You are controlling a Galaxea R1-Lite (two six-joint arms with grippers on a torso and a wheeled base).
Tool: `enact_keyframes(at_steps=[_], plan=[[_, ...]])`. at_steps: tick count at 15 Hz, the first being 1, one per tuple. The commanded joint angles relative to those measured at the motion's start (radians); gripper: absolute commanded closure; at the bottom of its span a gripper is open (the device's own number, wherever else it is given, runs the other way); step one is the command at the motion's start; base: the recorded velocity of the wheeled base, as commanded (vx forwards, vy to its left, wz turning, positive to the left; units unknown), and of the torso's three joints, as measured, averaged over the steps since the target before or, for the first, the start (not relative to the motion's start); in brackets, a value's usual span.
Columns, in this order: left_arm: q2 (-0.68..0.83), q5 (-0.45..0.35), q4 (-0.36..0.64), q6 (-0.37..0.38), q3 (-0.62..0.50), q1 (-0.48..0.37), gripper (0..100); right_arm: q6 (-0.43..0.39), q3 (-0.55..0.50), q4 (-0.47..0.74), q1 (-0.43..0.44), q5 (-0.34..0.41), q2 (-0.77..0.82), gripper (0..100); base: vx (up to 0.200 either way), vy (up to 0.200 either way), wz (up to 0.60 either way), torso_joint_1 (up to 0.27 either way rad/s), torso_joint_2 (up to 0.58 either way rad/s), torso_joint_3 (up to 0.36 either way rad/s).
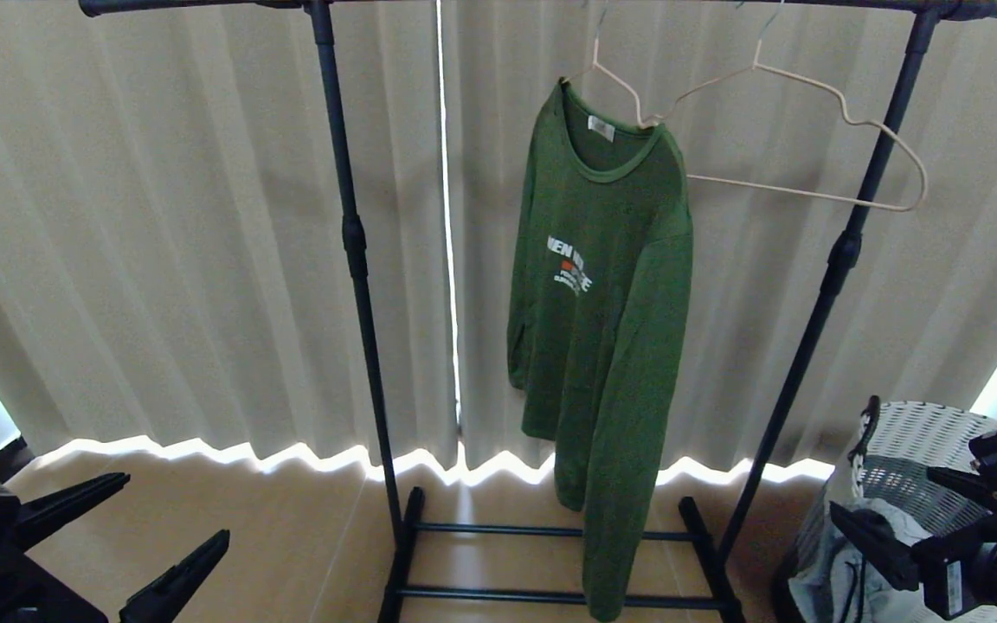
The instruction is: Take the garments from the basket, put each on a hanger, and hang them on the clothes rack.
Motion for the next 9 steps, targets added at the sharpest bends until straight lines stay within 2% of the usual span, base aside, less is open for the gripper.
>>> enact_keyframes(at_steps=[1,9], plan=[[0.000,-0.001,0.000,0.000,0.000,-0.001,0,0.001,0.000,0.000,0.000,0.001,0.002,0,0.000,-0.200,0.00,0.007,0.00,0.007],[0.000,-0.001,0.000,0.002,0.002,-0.001,0,0.000,0.002,-0.002,0.000,0.000,-0.001,0,0.000,-0.200,0.00,0.002,0.00,0.004]])
